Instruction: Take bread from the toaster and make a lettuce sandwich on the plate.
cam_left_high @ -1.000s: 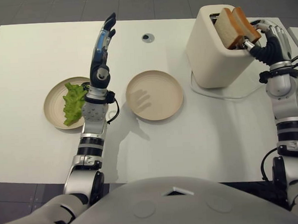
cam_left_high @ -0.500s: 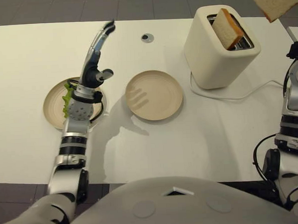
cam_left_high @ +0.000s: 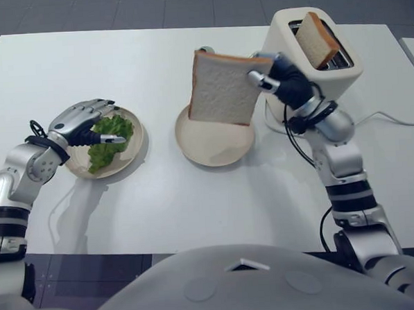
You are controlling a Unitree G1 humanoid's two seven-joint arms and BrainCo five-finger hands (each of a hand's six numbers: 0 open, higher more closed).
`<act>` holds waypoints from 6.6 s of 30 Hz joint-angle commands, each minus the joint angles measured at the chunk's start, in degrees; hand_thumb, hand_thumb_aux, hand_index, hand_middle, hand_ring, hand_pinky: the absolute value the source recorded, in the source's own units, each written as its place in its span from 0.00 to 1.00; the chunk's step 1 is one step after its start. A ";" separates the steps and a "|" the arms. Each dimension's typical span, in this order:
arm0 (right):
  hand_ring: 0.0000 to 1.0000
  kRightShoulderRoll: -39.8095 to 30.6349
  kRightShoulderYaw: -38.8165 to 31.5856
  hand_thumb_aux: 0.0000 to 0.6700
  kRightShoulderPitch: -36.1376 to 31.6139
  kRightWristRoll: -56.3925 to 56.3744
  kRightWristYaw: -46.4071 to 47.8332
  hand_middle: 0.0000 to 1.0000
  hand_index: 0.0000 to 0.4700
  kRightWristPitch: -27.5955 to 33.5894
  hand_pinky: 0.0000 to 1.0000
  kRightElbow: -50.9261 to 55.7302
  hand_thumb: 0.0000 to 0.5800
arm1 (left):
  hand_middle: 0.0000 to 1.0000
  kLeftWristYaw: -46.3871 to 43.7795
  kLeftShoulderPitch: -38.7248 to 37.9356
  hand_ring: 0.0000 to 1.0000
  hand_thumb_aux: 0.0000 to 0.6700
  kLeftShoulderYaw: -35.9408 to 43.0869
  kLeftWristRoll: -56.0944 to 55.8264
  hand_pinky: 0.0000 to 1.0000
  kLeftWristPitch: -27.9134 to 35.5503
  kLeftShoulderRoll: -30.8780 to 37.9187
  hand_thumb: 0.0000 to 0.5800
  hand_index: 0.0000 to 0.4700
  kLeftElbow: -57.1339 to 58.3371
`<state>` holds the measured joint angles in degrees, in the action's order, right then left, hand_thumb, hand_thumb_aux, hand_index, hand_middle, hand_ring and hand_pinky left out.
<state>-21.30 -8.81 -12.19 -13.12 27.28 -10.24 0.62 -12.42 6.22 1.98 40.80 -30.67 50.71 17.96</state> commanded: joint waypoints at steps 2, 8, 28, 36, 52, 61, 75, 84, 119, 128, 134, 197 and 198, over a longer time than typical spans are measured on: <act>1.00 2.14 -4.39 1.00 1.42 5.36 2.88 1.00 1.00 -1.15 1.00 7.58 1.00 | 0.00 -1.76 -1.93 0.00 0.34 1.65 -1.83 0.00 -0.31 1.29 0.56 0.34 -1.04; 1.00 2.06 -4.84 1.00 1.34 9.87 3.84 1.00 1.00 -3.20 1.00 12.73 1.00 | 0.00 -2.45 -1.88 0.00 0.80 3.54 -2.19 0.00 -0.40 1.21 0.96 0.80 -0.39; 1.00 1.22 5.00 1.00 1.72 3.51 3.53 1.00 1.00 0.53 1.00 0.04 1.00 | 0.00 5.44 0.10 0.00 1.00 5.48 -2.35 0.00 -2.37 0.93 1.00 1.00 2.68; 1.00 -2.32 0.24 1.00 1.66 20.19 -0.72 1.00 1.00 -3.28 1.00 7.05 1.00 | 0.00 7.11 0.92 0.00 1.00 7.22 0.20 0.00 -1.80 1.31 1.00 1.00 6.45; 0.00 -2.71 1.50 0.00 0.50 25.62 -6.86 0.00 0.00 -5.51 0.00 6.58 0.00 | 0.00 10.97 2.47 0.00 0.00 8.12 1.32 0.00 -0.73 2.11 0.00 0.00 7.17; 0.00 -1.96 4.35 0.00 -0.24 21.86 -7.36 0.00 0.00 -5.94 0.00 4.05 0.00 | 0.00 9.44 2.93 0.00 0.60 11.00 2.10 0.00 -0.32 2.20 0.84 0.60 8.69; 0.00 -1.52 4.61 0.00 0.19 20.45 -6.98 0.00 0.00 -5.93 0.00 3.14 0.00 | 0.00 17.27 5.25 0.00 1.00 7.52 -3.95 0.00 -8.03 -0.18 1.00 1.00 7.17; 0.00 -1.40 4.88 0.00 0.35 20.47 -7.13 0.00 0.00 -6.06 0.00 3.12 0.00 | 0.00 18.74 4.29 0.00 1.00 2.00 -10.45 0.00 -11.62 -1.13 1.00 1.00 1.06; 0.00 -1.25 5.16 0.00 0.61 20.21 -6.69 0.00 0.00 -5.38 0.00 2.01 0.00 | 0.00 12.83 5.33 0.00 0.00 14.84 4.93 0.00 -6.80 -7.24 0.00 0.00 2.66; 0.00 -1.02 4.90 0.00 0.94 20.01 -6.56 0.00 0.00 -5.05 0.00 1.37 0.00 | 0.00 17.05 6.74 0.00 0.75 15.75 4.39 0.00 -8.08 -8.90 0.94 0.75 3.03; 0.00 -0.86 4.86 0.00 0.93 20.15 -6.81 0.00 0.00 -5.12 0.00 1.58 0.00 | 0.00 18.43 6.95 0.00 0.77 14.78 2.65 0.00 -8.87 -9.33 0.95 0.77 2.12; 0.00 -0.06 4.39 0.00 1.09 20.45 -7.09 0.00 0.00 -5.43 0.00 2.96 0.00 | 0.00 35.93 18.36 0.00 0.60 26.14 13.11 0.00 5.11 -25.11 0.84 0.60 16.62; 0.00 -0.07 4.38 0.00 1.11 20.44 -7.06 0.00 0.00 -5.42 0.00 2.91 0.00 | 0.00 36.10 18.39 0.00 0.74 26.42 13.02 0.00 4.94 -25.20 0.93 0.74 16.53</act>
<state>-21.16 -4.16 -11.36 7.27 19.95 -15.91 3.38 24.41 24.90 27.26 53.28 -25.81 25.54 33.56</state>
